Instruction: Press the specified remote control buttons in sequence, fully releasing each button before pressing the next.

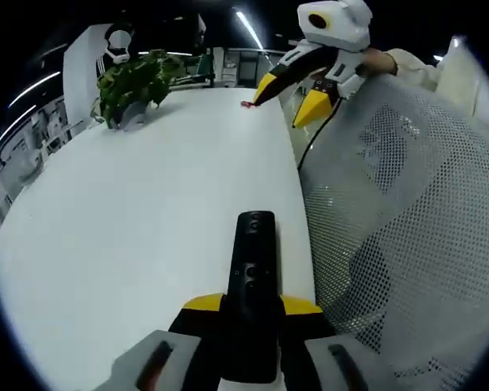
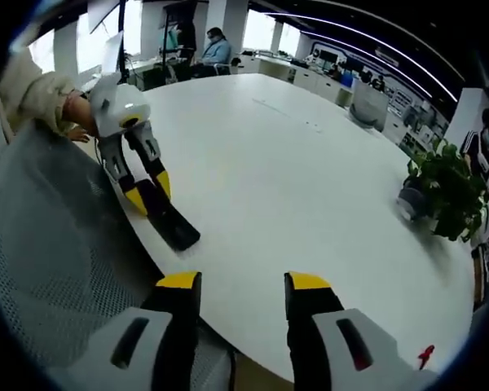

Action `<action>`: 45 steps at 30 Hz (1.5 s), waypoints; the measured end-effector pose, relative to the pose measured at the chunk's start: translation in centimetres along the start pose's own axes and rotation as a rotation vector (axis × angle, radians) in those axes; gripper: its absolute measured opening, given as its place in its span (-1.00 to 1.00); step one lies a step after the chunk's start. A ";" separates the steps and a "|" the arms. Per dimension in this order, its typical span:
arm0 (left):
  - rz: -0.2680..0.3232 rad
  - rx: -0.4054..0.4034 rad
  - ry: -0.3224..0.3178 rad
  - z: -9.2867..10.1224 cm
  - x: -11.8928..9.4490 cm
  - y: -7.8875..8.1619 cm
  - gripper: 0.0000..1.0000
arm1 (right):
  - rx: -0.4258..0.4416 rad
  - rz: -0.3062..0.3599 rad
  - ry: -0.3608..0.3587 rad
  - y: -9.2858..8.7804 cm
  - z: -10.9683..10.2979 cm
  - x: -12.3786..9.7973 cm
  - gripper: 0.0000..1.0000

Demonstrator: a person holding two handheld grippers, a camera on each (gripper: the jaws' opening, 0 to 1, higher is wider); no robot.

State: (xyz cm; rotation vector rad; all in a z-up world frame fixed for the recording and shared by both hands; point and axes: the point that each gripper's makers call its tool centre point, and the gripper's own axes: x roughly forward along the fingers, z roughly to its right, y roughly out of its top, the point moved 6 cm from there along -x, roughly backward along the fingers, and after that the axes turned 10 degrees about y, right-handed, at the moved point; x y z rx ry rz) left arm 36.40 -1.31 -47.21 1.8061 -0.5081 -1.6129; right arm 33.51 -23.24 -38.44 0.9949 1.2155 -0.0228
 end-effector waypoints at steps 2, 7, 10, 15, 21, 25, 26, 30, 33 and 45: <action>0.017 0.000 -0.005 0.0 0.0 0.0 -0.52 | -0.001 -0.003 -0.002 0.0 0.0 0.0 -0.16; 0.074 -0.008 -0.008 0.0 0.1 -0.3 -0.52 | -0.007 -0.012 0.009 0.0 -0.2 0.1 -0.18; 0.086 0.017 -0.006 0.1 0.1 -0.2 -0.51 | -0.020 -0.012 0.032 0.1 -0.5 0.2 -0.16; 0.088 0.104 0.007 0.6 0.3 0.0 -0.51 | -0.170 -0.085 0.080 0.4 -1.8 0.8 -0.19; 0.093 0.096 0.007 0.4 0.3 -0.1 -0.51 | -0.251 -0.135 0.155 0.6 -3.2 1.6 -0.23; 0.093 0.095 0.006 0.5 0.3 -0.1 -0.51 | -0.259 -0.145 0.174 0.9 -3.0 1.9 -0.32; 0.094 0.094 0.006 0.5 0.3 -0.1 -0.51 | -0.260 -0.150 0.175 1.0 -2.8 2.0 -0.34; 0.093 0.096 0.006 0.5 0.3 -0.1 -0.51 | -0.273 -0.153 0.216 2.0 -2.6 2.8 -0.50; 0.090 0.097 0.005 0.5 0.3 -0.1 -0.51 | -0.285 -0.163 0.264 2.8 -2.9 3.8 -0.68; 0.083 0.105 0.004 0.4 0.4 -0.1 -0.51 | -0.199 -0.167 0.373 4.2 -3.1 8.0 -1.00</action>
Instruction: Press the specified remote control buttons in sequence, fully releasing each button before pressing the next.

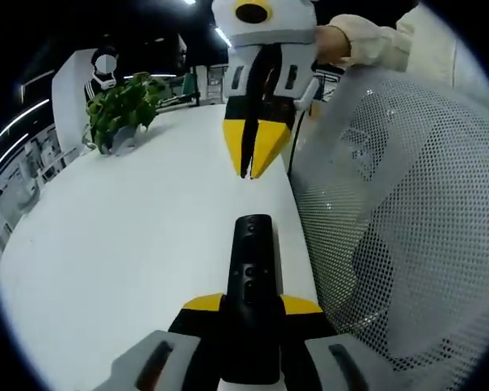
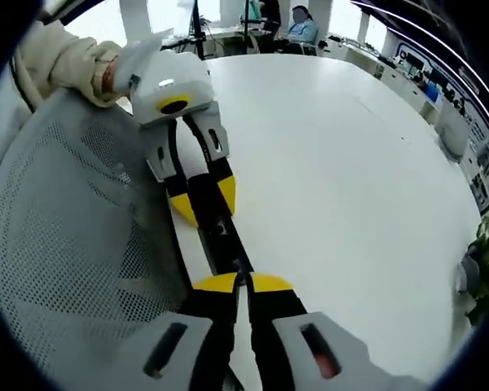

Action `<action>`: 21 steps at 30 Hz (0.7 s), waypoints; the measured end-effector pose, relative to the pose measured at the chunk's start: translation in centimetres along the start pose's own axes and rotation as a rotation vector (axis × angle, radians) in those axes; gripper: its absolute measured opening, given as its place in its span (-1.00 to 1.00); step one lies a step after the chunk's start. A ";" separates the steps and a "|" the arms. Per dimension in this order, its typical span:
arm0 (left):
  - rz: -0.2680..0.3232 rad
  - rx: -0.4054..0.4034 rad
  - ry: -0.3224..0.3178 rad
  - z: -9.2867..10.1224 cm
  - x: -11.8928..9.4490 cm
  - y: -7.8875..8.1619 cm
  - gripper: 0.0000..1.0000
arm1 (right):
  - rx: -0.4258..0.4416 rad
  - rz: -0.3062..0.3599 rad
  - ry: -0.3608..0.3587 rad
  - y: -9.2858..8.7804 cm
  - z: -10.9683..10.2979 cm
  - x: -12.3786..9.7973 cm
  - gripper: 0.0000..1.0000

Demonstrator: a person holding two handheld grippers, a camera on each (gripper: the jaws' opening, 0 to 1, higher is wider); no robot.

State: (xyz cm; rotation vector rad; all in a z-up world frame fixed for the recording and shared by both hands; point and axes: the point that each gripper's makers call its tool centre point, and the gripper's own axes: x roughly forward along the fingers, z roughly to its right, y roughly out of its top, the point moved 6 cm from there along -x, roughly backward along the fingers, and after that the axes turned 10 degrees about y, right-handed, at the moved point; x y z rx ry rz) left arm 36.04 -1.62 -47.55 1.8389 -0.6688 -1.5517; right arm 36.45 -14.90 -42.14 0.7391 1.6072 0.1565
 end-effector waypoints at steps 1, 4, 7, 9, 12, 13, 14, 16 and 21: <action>-0.001 0.001 0.000 0.0 0.0 0.0 -0.51 | 0.017 0.006 -0.002 -0.1 0.2 0.3 -1.00; -0.005 0.002 0.000 0.0 0.0 0.0 -0.51 | 0.034 -0.001 -0.009 -1.0 0.4 1.4 -1.00; -0.005 0.004 0.000 0.0 0.0 0.0 -0.51 | 0.025 -0.076 0.008 -1.9 0.0 1.8 -1.00; -0.007 0.006 -0.001 -0.1 0.0 0.1 -0.51 | 0.020 -0.084 0.008 -2.1 0.1 2.0 -1.00; -0.009 0.008 -0.001 -0.1 0.0 0.1 -0.51 | 0.017 -0.090 0.012 -1.9 0.1 2.4 -1.00; -0.010 0.008 -0.002 -0.1 0.0 0.1 -0.51 | 0.014 -0.091 0.012 -1.8 0.1 2.5 -1.00; -0.011 0.008 -0.002 -0.1 0.0 0.0 -0.51 | -0.002 -0.089 0.010 -1.5 0.1 2.7 -1.00; -0.011 0.007 -0.002 -0.1 0.0 0.0 -0.51 | -0.012 -0.096 0.016 -1.4 0.0 3.0 -1.00; -0.015 0.004 -0.001 -0.1 0.0 0.0 -0.51 | -0.036 -0.106 0.008 -1.7 -0.1 3.0 -1.00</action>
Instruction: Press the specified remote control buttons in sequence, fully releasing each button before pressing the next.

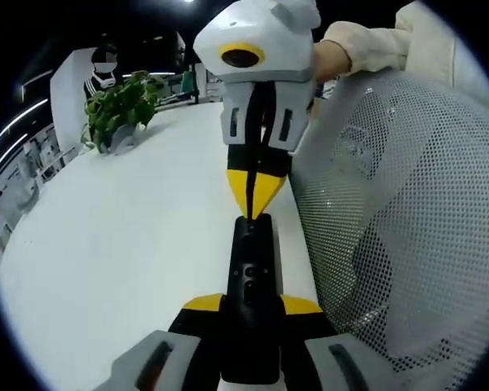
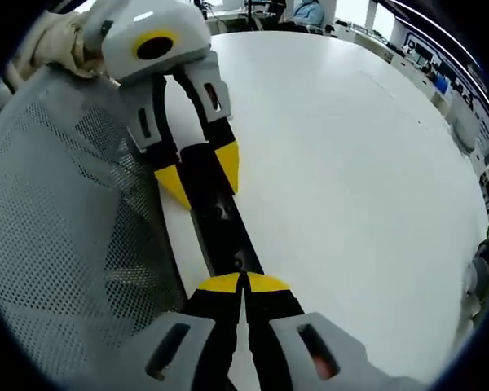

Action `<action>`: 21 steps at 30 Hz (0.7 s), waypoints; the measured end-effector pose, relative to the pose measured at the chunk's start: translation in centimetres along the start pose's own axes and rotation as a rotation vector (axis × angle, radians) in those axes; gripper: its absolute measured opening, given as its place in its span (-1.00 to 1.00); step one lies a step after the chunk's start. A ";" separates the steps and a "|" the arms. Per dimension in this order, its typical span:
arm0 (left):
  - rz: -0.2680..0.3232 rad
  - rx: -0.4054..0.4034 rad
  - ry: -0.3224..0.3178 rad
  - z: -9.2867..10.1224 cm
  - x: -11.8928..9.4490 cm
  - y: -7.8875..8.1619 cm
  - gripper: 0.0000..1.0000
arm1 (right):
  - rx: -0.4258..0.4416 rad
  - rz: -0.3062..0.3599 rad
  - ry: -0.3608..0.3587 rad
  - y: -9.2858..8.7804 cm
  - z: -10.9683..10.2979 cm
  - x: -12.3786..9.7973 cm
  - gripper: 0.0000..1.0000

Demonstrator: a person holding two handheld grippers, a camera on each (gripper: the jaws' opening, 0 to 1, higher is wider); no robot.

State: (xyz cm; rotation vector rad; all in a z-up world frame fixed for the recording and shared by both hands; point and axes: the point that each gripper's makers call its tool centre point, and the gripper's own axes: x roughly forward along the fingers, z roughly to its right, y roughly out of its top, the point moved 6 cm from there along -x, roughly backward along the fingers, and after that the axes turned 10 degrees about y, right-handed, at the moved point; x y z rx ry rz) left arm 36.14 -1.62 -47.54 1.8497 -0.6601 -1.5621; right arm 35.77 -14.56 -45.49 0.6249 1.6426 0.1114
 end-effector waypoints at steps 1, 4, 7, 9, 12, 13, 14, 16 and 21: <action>0.000 -0.002 0.000 0.0 0.0 0.0 -0.51 | -0.002 0.002 -0.002 0.0 0.0 0.0 -1.00; -0.001 -0.014 0.001 0.0 0.0 0.0 -0.51 | -0.083 -0.013 -0.008 0.0 -0.1 0.0 -1.00; -0.002 -0.023 0.001 0.0 0.0 0.0 -0.51 | -0.168 -0.036 -0.032 0.0 -0.5 0.1 -1.00; -0.003 -0.036 0.001 0.0 0.0 0.0 -0.51 | -0.197 -0.047 -0.035 0.0 -0.6 0.1 -1.00; 0.008 -0.121 -0.014 -0.1 0.0 0.1 -0.50 | -0.221 -0.060 -0.041 0.1 -0.7 0.2 -1.00; 0.014 -0.112 -0.015 -0.3 0.0 -0.1 -0.50 | -0.226 -0.062 -0.042 0.1 -0.7 0.2 -1.00; 0.018 -0.107 -0.015 -0.3 0.0 -0.1 -0.50 | -0.235 -0.066 -0.044 0.1 -0.7 0.2 -1.00; 0.019 -0.106 -0.013 -0.1 0.0 0.0 -0.50 | -0.262 -0.078 -0.049 0.2 -0.8 0.2 -1.00; 0.016 -0.096 -0.010 0.0 0.0 0.0 -0.50 | -0.410 -0.165 -0.083 0.5 -1.1 0.4 -1.00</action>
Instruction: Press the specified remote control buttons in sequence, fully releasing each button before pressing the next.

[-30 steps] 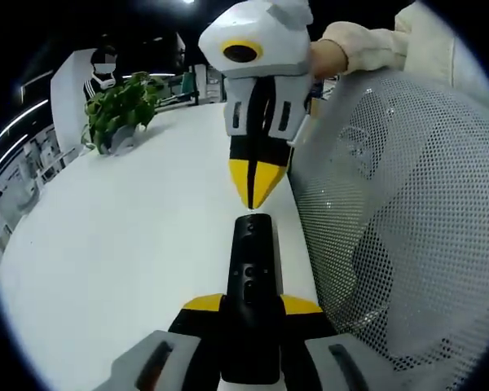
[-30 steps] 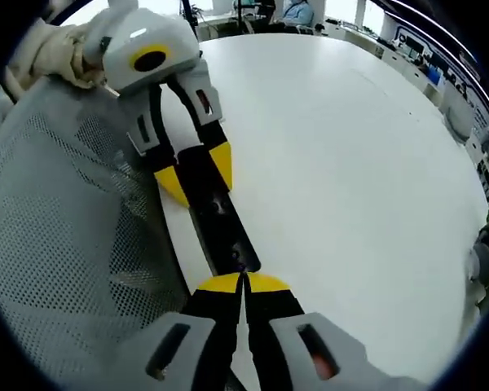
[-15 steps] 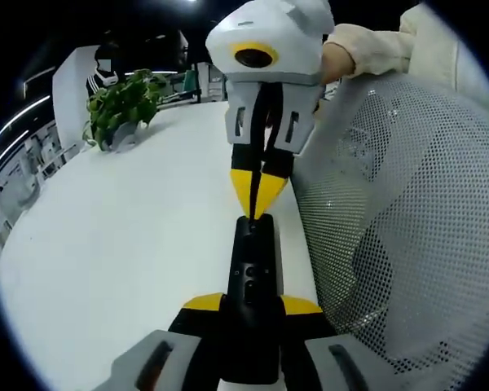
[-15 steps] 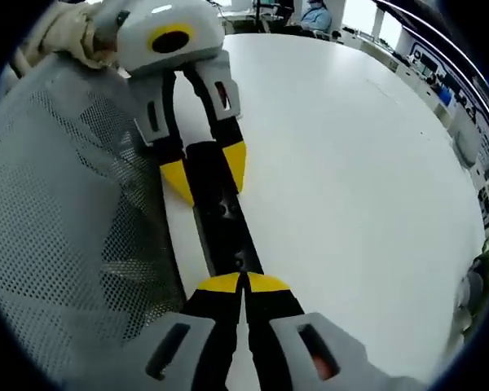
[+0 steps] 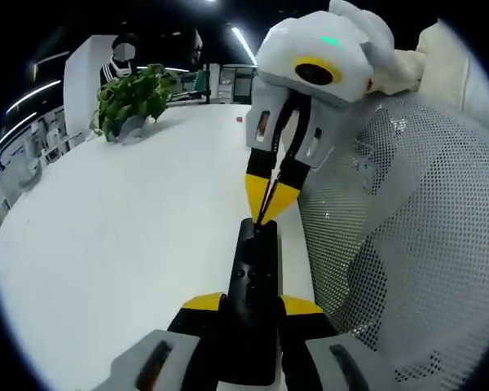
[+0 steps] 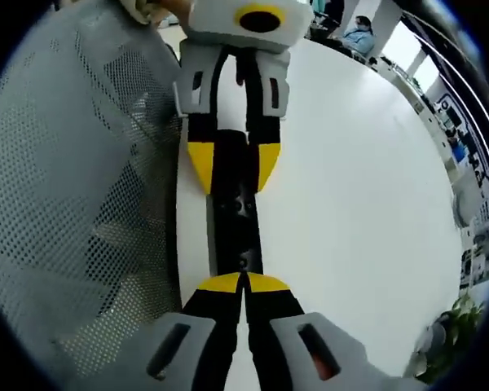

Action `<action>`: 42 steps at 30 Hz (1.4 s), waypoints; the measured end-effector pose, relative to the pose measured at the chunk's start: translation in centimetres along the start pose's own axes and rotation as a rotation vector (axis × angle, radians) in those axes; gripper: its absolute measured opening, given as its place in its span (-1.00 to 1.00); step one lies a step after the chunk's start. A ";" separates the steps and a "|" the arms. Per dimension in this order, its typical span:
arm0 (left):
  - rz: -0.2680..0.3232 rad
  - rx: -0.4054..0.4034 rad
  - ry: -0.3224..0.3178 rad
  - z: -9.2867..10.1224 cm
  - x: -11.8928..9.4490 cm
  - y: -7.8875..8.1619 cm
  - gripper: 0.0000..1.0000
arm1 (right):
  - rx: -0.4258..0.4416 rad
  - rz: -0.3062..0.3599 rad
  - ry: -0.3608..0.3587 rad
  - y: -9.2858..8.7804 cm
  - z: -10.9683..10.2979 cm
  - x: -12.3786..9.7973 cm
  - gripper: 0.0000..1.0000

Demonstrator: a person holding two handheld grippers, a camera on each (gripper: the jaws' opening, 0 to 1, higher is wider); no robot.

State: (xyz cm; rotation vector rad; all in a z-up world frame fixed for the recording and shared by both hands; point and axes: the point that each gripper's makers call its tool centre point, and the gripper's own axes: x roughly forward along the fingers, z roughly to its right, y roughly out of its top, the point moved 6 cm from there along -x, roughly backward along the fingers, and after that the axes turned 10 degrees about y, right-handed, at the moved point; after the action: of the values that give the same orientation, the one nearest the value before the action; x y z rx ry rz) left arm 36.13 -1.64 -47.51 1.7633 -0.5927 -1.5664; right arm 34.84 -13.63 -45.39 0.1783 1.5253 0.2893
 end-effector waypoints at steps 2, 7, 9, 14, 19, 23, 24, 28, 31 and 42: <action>-0.002 0.010 0.002 0.0 0.0 0.0 -0.50 | -0.045 -0.052 -0.012 0.2 -0.1 0.2 -1.00; -0.008 0.038 0.004 0.1 0.1 0.1 -0.50 | 0.135 -0.018 0.029 0.1 0.4 0.1 -1.00; -0.008 0.045 0.005 0.1 0.1 0.1 -0.50 | 0.172 0.013 0.040 -0.1 0.5 0.0 -1.00; -0.008 0.045 0.006 0.1 0.1 0.1 -0.50 | 0.304 0.111 0.056 -0.7 0.6 0.0 -1.00; -0.006 0.037 0.007 0.2 0.1 0.1 -0.50 | 0.352 0.196 0.090 -1.2 0.7 -0.1 -1.00; -0.008 0.041 0.007 0.2 0.0 0.1 -0.50 | 0.254 0.144 0.059 -0.7 0.5 -0.1 -1.00; -0.008 0.042 0.006 0.1 0.0 0.1 -0.50 | 0.256 0.146 0.061 -0.8 0.4 -0.1 -1.00; -0.009 0.037 0.004 0.1 0.0 0.1 -0.50 | 0.281 0.150 0.070 -1.0 0.5 -0.3 -1.00; -0.012 0.037 0.003 0.1 0.0 0.2 -0.50 | 0.280 0.145 0.068 -1.0 0.5 -0.3 -1.00; -0.007 0.032 -0.002 0.0 0.0 0.1 -0.50 | 0.311 0.169 0.083 -0.3 0.5 -0.2 -1.00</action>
State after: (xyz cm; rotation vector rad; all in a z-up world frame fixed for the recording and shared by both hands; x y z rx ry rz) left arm 36.12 -1.74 -47.43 1.7893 -0.6159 -1.5712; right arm 35.32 -13.96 -45.28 0.5485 1.6353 0.1932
